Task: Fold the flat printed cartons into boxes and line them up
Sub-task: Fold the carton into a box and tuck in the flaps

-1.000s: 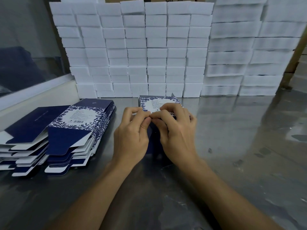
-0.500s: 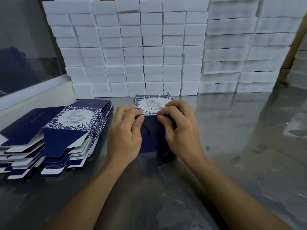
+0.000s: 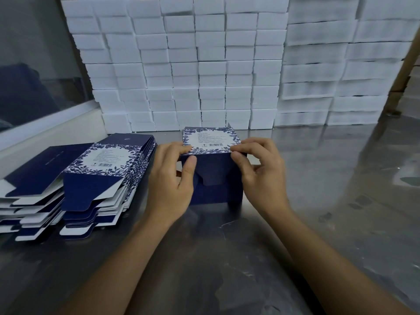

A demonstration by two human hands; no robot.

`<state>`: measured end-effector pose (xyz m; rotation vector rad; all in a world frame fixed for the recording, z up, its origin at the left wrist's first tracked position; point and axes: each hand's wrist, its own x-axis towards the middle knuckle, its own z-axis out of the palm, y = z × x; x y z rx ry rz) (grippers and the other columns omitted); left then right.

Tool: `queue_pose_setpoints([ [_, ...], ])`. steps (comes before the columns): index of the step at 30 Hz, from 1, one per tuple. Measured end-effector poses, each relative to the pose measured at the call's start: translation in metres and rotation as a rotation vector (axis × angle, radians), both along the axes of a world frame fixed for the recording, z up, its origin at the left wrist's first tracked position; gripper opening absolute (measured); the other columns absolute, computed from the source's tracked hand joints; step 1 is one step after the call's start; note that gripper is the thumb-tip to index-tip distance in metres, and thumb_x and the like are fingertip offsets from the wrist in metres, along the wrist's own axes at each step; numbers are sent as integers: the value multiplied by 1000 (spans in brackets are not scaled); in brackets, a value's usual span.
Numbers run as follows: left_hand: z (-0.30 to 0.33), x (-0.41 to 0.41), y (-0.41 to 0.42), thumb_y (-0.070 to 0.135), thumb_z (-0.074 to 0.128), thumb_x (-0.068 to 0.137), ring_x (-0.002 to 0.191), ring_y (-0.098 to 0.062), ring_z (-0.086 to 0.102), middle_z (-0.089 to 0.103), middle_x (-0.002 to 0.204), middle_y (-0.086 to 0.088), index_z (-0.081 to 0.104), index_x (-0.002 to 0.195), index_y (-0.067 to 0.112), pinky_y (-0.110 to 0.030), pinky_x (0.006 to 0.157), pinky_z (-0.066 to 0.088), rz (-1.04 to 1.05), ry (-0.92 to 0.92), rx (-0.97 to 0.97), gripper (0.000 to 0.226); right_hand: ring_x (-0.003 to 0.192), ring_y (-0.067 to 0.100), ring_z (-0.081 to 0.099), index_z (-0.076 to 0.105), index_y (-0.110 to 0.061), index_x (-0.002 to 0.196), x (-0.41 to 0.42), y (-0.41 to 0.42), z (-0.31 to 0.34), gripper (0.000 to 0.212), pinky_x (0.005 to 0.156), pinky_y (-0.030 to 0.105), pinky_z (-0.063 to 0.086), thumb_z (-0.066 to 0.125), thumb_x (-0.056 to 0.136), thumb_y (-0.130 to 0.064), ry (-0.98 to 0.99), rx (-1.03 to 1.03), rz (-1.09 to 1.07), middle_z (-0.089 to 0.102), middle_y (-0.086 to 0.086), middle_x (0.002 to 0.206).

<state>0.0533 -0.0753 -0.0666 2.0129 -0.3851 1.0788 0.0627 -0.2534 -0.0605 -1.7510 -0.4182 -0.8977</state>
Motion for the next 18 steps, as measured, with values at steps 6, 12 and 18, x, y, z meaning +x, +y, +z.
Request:
queue_pose_setpoints([
  [6,-14,4,6,29,81,78,92,16,60,49,128,14,20,146,42,-10,68,54,-132,365,-113,93,109,-9,57,46,-41,133,2,-5,-12,60,66,14,56,78,87,-20,275,71,217,55,-26,122],
  [12,-18,3,5,25,85,72,119,-11,55,47,140,12,16,145,51,-32,84,58,-110,319,-60,104,114,6,57,37,-40,143,4,-6,-16,89,81,33,62,88,75,-12,394,-55,212,51,-14,132],
  [18,-16,-1,2,27,85,69,117,-23,57,48,140,8,23,140,47,-49,90,53,-38,282,-56,98,106,2,56,36,-40,136,1,-4,-15,88,78,25,59,90,71,-16,335,-113,152,51,-11,128],
])
